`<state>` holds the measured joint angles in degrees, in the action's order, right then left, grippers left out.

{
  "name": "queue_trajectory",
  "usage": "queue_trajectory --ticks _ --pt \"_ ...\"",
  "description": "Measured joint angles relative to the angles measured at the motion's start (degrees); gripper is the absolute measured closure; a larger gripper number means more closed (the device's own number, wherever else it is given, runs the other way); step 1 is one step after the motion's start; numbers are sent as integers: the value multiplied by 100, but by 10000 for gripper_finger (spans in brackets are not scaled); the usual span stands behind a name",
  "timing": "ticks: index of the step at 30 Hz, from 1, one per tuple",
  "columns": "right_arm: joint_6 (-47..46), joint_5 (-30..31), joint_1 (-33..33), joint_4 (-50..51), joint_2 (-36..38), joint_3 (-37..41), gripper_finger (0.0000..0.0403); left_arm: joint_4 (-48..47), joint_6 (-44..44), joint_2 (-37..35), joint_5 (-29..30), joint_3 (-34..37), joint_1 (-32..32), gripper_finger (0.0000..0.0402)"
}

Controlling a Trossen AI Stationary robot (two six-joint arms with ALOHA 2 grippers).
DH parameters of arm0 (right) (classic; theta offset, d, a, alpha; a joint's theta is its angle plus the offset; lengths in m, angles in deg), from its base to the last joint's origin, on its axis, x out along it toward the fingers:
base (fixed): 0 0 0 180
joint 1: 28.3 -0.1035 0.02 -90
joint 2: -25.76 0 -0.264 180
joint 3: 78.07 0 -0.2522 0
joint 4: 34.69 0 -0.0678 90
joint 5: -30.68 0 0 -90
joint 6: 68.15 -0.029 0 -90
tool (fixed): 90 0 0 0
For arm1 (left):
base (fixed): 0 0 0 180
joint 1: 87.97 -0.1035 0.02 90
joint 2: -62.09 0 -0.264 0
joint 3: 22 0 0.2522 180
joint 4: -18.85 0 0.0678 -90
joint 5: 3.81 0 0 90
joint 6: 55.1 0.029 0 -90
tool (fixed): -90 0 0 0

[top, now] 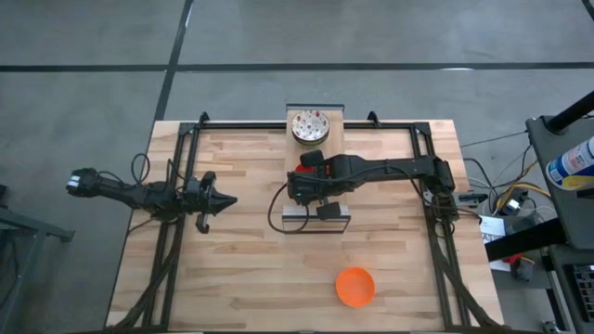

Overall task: Pick & Place Mini bowls
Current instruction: Stack the red bowl on top of the yellow bowl on the shelf, then stack the orange bowl on top of the red bowl on the shelf

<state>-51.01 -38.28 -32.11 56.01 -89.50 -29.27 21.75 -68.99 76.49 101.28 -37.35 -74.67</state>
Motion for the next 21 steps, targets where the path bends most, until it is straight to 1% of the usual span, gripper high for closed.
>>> queue_trajectory --ticks 13,17,21 --pt "155 49 12 -13 -11 283 376 -1 0 0 -1 0 1 399" --pt "152 324 8 -5 -11 247 377 0 0 0 0 0 2 399" --pt "60 550 8 26 -9 2 377 -1 -2 -1 0 0 2 399"
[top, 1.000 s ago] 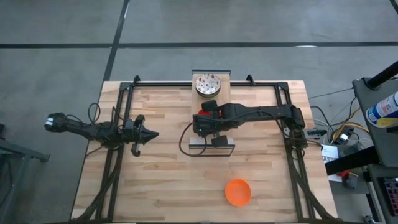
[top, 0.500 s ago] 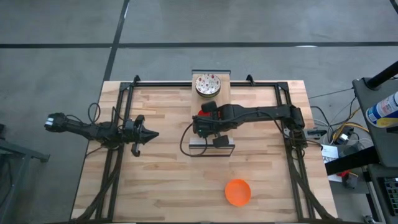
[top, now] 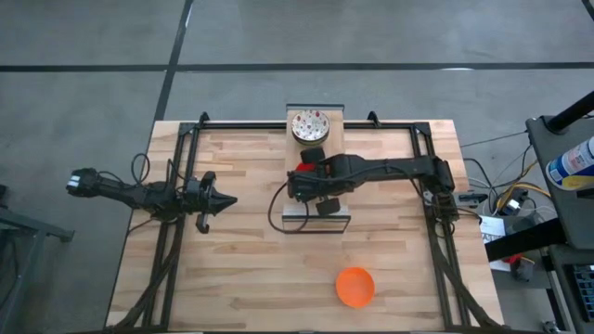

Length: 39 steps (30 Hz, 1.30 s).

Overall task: Pick & Place Mini bowls
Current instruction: Stack the orange bowl on top of the red bowl on the shelf

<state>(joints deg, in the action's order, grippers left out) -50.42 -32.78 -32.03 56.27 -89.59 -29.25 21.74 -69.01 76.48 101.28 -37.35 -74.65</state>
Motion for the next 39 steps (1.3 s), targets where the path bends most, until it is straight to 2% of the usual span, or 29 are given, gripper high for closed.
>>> queue_trajectory --ticks 8,11,15,17,23,33,39 --pt "-681 -71 -85 562 12 -945 377 1 2 1 -1 0 -1 399" --pt "-997 -739 -120 820 61 -1305 377 0 2 1 0 0 0 399" --pt "-1442 -1995 -114 967 198 -1537 376 1 2 1 0 0 -2 399" --pt "-1679 -2196 -170 972 290 -1531 372 1 2 1 0 0 0 399" --pt "-1771 -2331 -565 1143 653 -1399 338 -3 2 0 -2 2 -2 399" --pt "-2478 -2376 -1630 1122 1005 -805 231 -5 2 -1 -2 0 0 399" --pt "-3112 -2356 -2154 918 1078 -176 214 -5 1 -1 0 2 -1 399"
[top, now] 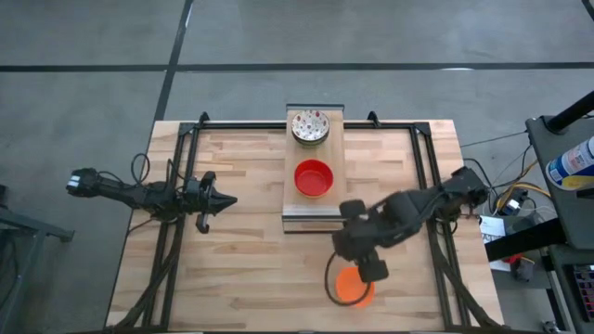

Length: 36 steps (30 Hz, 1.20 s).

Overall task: Pick & Place Mini bowls
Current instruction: Stack the orange bowl on top of the red bowl on the shelf

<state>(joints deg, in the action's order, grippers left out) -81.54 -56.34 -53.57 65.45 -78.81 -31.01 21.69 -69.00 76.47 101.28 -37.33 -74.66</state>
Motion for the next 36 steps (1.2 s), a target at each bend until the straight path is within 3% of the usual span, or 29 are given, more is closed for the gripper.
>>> queue_trajectory --ticks 7,17,25,36 --pt "-830 -14 -429 -1011 -40 905 213 0 2 1 -2 -1 1 399" --pt "-1692 -306 -1490 -3262 -86 2475 213 2 2 2 -2 0 -1 399" --pt "-2288 -294 -1812 -3609 -455 3039 213 0 1 2 -1 0 0 399" --pt "-2379 -306 -1837 -3641 -1173 3076 215 -2 0 2 -2 0 -1 399"
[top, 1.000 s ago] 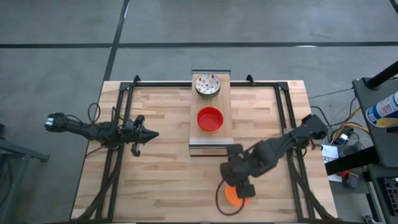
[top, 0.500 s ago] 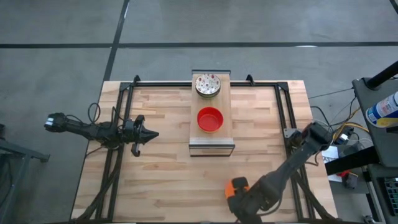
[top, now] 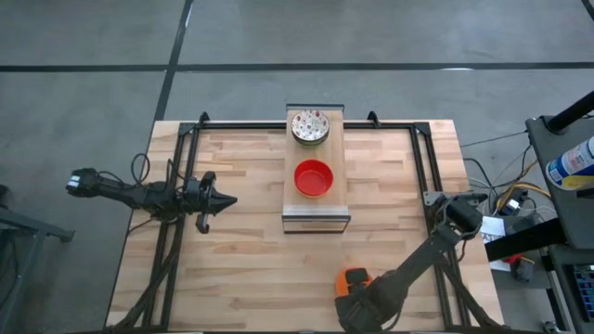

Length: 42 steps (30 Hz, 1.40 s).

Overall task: Pick & Place Mini bowls
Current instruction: Stack the orange bowl on top of the red bowl on the shelf

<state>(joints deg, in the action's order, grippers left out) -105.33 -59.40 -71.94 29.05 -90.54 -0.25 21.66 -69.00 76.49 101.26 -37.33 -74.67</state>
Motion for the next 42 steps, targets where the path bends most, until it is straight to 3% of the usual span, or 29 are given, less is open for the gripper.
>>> queue_trajectory --ticks 6,14,21,29,42 --pt "-206 0 4 69 -121 7 250 0 2 0 0 0 2 399" --pt "-198 -168 131 59 -114 124 382 -2 1 0 0 0 0 399" --pt "-326 -391 313 175 -44 -118 393 -11 2 0 2 0 2 399" --pt "-136 -361 418 1170 -3 -1584 395 -28 2 0 2 0 2 399" --pt "1034 1007 1133 3100 -3 -4004 395 -46 2 -1 0 0 0 399"
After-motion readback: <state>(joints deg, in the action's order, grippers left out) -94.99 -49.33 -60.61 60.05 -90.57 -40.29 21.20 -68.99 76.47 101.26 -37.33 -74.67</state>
